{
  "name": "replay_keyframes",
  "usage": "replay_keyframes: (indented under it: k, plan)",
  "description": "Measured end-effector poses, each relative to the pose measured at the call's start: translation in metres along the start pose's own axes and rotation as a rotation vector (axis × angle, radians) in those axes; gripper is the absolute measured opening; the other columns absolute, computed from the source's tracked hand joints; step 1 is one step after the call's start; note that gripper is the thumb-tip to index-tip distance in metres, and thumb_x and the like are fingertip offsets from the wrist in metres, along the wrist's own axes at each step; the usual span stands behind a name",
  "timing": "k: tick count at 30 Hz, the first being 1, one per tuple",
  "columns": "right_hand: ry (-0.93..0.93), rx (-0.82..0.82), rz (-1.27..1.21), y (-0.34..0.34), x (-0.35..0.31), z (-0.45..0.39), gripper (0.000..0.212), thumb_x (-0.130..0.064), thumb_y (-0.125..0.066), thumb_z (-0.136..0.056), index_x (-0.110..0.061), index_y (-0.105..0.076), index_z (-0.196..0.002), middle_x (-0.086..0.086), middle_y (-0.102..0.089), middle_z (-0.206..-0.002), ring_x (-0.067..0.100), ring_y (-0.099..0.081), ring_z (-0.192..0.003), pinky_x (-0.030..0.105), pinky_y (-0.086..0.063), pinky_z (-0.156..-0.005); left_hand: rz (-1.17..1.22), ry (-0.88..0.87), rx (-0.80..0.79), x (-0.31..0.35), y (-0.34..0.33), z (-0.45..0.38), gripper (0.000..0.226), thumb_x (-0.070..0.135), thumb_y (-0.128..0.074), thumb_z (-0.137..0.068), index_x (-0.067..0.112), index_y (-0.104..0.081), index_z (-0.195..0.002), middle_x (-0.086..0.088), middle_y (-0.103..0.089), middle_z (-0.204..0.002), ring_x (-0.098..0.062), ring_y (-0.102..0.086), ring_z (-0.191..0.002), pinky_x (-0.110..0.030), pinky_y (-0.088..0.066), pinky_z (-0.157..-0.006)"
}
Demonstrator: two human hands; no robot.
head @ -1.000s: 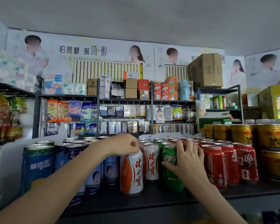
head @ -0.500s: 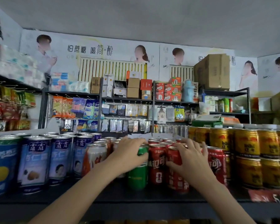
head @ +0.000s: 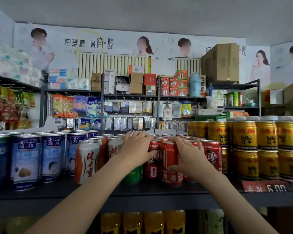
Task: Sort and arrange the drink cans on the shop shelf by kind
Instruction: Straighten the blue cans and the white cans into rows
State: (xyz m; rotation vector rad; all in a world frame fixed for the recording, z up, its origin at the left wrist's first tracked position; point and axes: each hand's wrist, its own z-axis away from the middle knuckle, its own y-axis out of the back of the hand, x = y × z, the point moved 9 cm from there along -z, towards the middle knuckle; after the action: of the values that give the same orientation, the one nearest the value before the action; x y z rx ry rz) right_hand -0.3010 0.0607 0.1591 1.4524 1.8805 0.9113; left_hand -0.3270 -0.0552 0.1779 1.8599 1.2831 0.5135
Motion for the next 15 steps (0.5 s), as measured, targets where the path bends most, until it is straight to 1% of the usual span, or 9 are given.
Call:
replay_keyframes:
  k: [2,4,6,8,10,12,13,15]
  plan:
    - [-0.013,0.016,0.011,0.000,-0.002,-0.001,0.079,-0.049,-0.071,-0.073,-0.023,-0.027,-0.133,-0.009,-0.042,-0.135,0.013,-0.040,-0.130,0.050,0.005,-0.114,0.001,-0.029,0.029,0.007,-0.001,0.000,0.046,0.043,-0.047,-0.091,0.021,-0.043,-0.131,0.007,-0.045,-0.135,-0.013,-0.037,-0.128,-0.041,-0.006,-0.116]
    - [-0.010,0.032,0.049,0.001,-0.003,0.000,0.080,-0.049,-0.070,-0.074,-0.021,-0.026,-0.134,-0.008,-0.040,-0.137,0.013,-0.039,-0.130,0.050,0.005,-0.113,-0.015,-0.041,0.098,0.010,0.000,-0.001,0.038,0.037,-0.045,-0.094,0.019,-0.044,-0.128,0.007,-0.049,-0.129,-0.012,-0.043,-0.124,-0.039,-0.007,-0.116]
    - [-0.012,0.057,0.085,0.002,-0.006,0.000,0.084,-0.048,-0.068,-0.076,-0.019,-0.022,-0.140,-0.006,-0.035,-0.143,0.015,-0.032,-0.135,0.050,0.007,-0.113,-0.007,-0.032,0.176,0.011,0.005,-0.001,0.029,0.035,-0.042,-0.096,0.021,-0.048,-0.121,0.009,-0.053,-0.121,-0.011,-0.048,-0.117,-0.036,-0.009,-0.116]
    - [0.009,0.093,0.102,0.002,-0.012,0.001,0.084,-0.047,-0.067,-0.078,-0.019,-0.020,-0.143,-0.003,-0.031,-0.147,0.017,-0.024,-0.139,0.050,0.007,-0.113,0.042,0.014,0.214,0.008,0.009,-0.005,0.022,0.035,-0.043,-0.095,0.022,-0.051,-0.112,0.011,-0.055,-0.113,-0.010,-0.051,-0.112,-0.036,-0.011,-0.115]
    - [0.037,0.106,0.047,0.002,-0.012,0.005,0.084,-0.047,-0.066,-0.079,-0.022,-0.019,-0.144,-0.003,-0.025,-0.149,0.017,-0.016,-0.141,0.050,0.007,-0.113,0.108,0.056,0.244,0.008,0.013,-0.011,0.020,0.032,-0.047,-0.093,0.022,-0.051,-0.110,0.010,-0.055,-0.115,-0.012,-0.049,-0.116,-0.036,-0.011,-0.114]
    - [0.002,0.145,-0.066,0.012,0.007,0.015,0.082,-0.046,-0.065,-0.080,-0.026,-0.018,-0.144,-0.004,-0.018,-0.152,0.015,-0.010,-0.142,0.048,0.009,-0.114,0.152,0.051,0.284,0.019,0.020,-0.019,0.025,0.029,-0.051,-0.091,0.021,-0.049,-0.115,0.008,-0.052,-0.122,-0.014,-0.045,-0.121,-0.034,-0.013,-0.112]
    - [-0.032,0.193,-0.090,0.022,0.023,0.023,0.078,-0.045,-0.064,-0.081,-0.027,-0.020,-0.144,-0.004,-0.019,-0.151,0.015,-0.011,-0.141,0.046,0.008,-0.114,0.179,0.039,0.303,0.029,0.024,-0.022,0.027,0.028,-0.052,-0.091,0.020,-0.049,-0.116,0.007,-0.052,-0.122,-0.015,-0.044,-0.120,-0.034,-0.015,-0.111]
    - [-0.106,0.292,-0.045,0.043,0.063,0.040,0.067,-0.042,-0.060,-0.085,-0.025,-0.027,-0.141,-0.003,-0.026,-0.146,0.015,-0.017,-0.139,0.043,0.005,-0.115,0.241,0.008,0.325,0.055,0.027,-0.026,0.027,0.026,-0.053,-0.090,0.020,-0.050,-0.116,0.006,-0.052,-0.120,-0.016,-0.045,-0.118,-0.033,-0.019,-0.108]
